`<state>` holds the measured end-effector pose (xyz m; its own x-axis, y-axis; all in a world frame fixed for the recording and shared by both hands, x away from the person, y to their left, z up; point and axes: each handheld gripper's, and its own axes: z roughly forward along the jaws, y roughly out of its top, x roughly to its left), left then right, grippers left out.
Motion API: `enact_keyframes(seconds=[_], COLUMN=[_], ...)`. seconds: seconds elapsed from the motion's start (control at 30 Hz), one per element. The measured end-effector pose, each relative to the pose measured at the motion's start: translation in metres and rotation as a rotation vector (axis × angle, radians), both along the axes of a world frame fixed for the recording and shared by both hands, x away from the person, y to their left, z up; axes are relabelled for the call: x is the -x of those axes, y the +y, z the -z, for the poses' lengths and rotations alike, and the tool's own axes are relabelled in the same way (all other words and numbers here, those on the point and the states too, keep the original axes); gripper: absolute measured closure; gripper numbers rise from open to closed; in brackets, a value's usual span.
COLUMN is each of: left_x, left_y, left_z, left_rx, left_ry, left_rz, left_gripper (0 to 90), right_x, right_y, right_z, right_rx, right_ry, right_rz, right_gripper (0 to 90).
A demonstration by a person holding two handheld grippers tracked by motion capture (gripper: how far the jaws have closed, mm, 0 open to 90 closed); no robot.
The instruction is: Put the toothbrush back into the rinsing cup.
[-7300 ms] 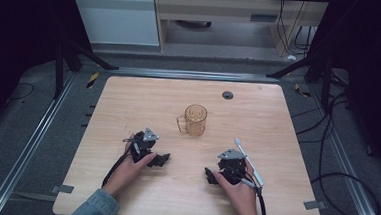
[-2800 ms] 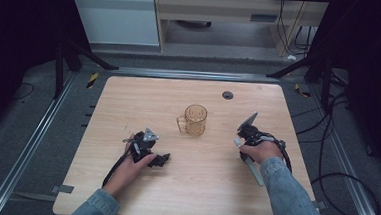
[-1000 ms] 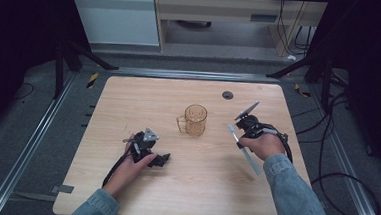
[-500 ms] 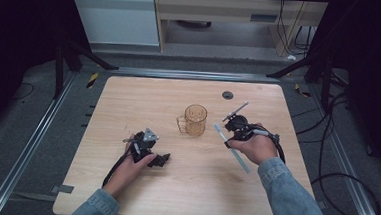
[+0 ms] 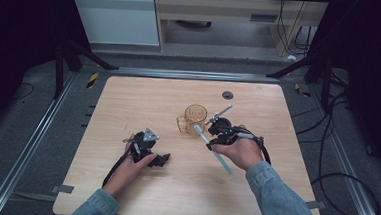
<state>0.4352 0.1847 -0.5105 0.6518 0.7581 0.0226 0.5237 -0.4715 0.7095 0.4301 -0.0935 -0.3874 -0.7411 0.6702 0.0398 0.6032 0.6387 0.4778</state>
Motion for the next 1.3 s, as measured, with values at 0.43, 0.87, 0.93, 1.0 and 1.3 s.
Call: enact_keyframes(seconds=[0.43,0.87,0.93,1.0,1.3], left_x=[0.0,0.0,0.0,0.0,0.0], left_y=[0.0,0.0,0.0,0.0,0.0], left_z=[0.0,0.0,0.0,0.0,0.0], left_rx=[-0.001,-0.001,-0.001,-0.001,0.001], left_ry=[0.0,0.0,0.0,0.0,-0.001], left_rz=[0.001,0.001,0.001,0.001,-0.001], left_gripper=[0.0,0.0,0.0,0.0,0.0], right_x=[-0.001,-0.003,-0.004,-0.004,-0.004], right_y=[0.019,0.029,0.03,0.031,0.038], right_z=[-0.001,-0.006,-0.006,-0.007,-0.011], right_rx=[-0.07,-0.156,-0.165,-0.175,-0.225], right_ry=[-0.059,-0.118,-0.123,-0.131,-0.165], right_rz=[-0.03,-0.021,-0.023,-0.019,-0.017], right_gripper=[79.3,79.2,79.2,79.3,79.3])
